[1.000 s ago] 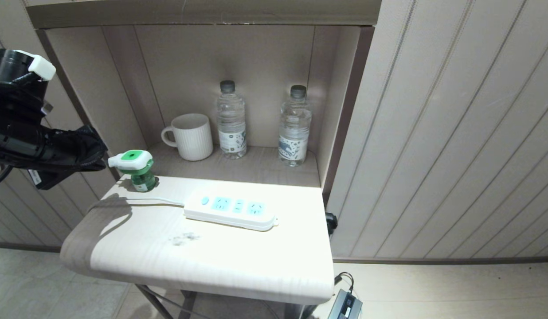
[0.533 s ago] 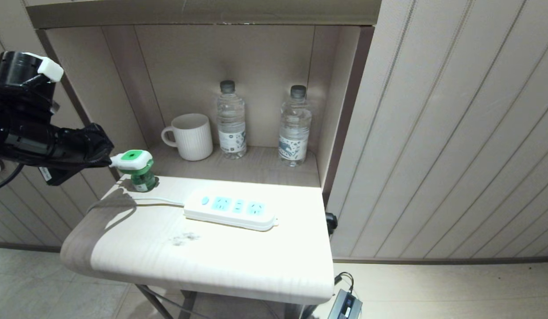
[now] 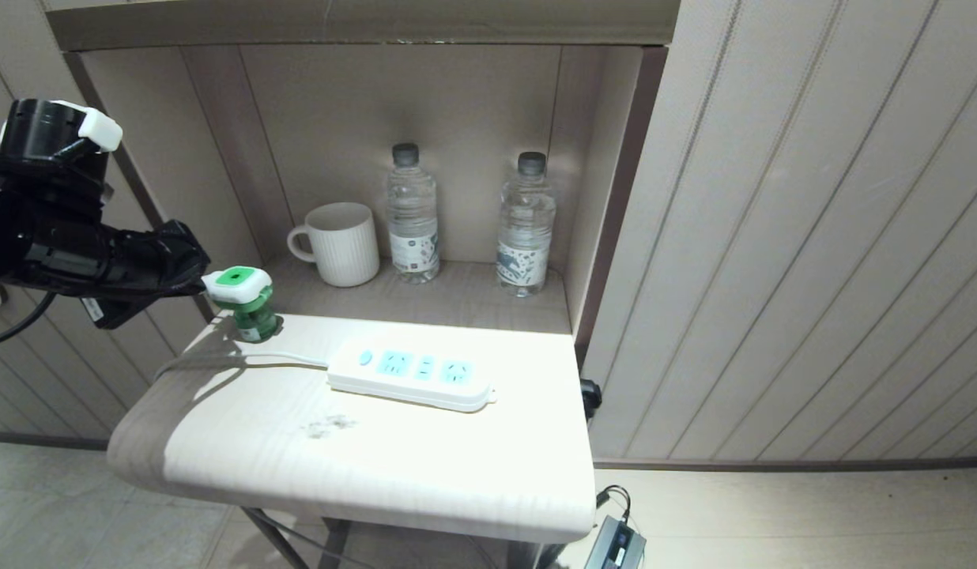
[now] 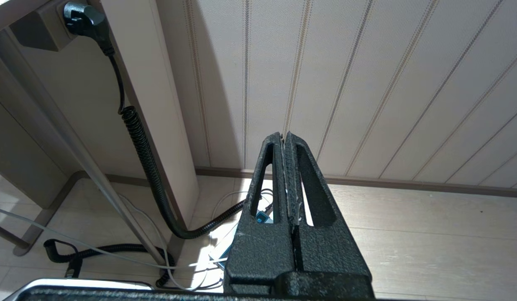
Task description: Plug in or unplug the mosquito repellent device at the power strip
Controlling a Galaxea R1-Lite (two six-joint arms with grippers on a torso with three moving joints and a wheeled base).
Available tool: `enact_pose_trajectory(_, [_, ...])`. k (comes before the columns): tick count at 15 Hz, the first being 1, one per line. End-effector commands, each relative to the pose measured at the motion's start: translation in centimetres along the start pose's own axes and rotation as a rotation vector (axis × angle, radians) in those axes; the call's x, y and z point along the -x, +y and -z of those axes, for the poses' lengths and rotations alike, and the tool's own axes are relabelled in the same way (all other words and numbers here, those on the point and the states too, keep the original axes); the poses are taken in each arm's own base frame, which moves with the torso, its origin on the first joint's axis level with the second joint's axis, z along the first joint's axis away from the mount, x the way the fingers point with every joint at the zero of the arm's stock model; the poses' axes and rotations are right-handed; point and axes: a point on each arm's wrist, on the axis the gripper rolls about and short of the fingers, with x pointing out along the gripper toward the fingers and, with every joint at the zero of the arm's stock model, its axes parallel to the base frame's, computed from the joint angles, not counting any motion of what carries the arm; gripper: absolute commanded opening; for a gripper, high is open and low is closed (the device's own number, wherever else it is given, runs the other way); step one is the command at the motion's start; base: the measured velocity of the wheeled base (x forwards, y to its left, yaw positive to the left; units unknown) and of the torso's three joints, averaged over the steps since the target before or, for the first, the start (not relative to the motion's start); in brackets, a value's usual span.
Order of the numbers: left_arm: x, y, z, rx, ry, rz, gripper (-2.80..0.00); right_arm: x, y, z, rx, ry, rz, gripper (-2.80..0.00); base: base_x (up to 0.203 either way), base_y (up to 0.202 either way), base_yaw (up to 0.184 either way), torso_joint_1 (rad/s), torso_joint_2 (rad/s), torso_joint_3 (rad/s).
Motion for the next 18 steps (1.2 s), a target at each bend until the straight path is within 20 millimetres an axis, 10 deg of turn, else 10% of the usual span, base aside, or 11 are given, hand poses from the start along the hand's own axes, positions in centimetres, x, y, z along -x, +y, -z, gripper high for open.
enact_pose_trajectory(1, [-0.4, -0.1, 0.0, 0.004, -0.003, 0.001, -2.8, 0.0, 0.0, 0.0, 0.0, 0.001, -0.001, -2.8, 0.0, 0.0, 0.0, 0.0, 0.0, 0.0])
enact_pose_trajectory(18, [-3.3, -0.7, 0.0, 0.011, 0.001, 0.097, -2.8, 0.0, 0.0, 0.0, 0.0, 0.001, 0.0, -2.8, 0.0, 0.0, 0.0, 0.0, 0.0, 0.0])
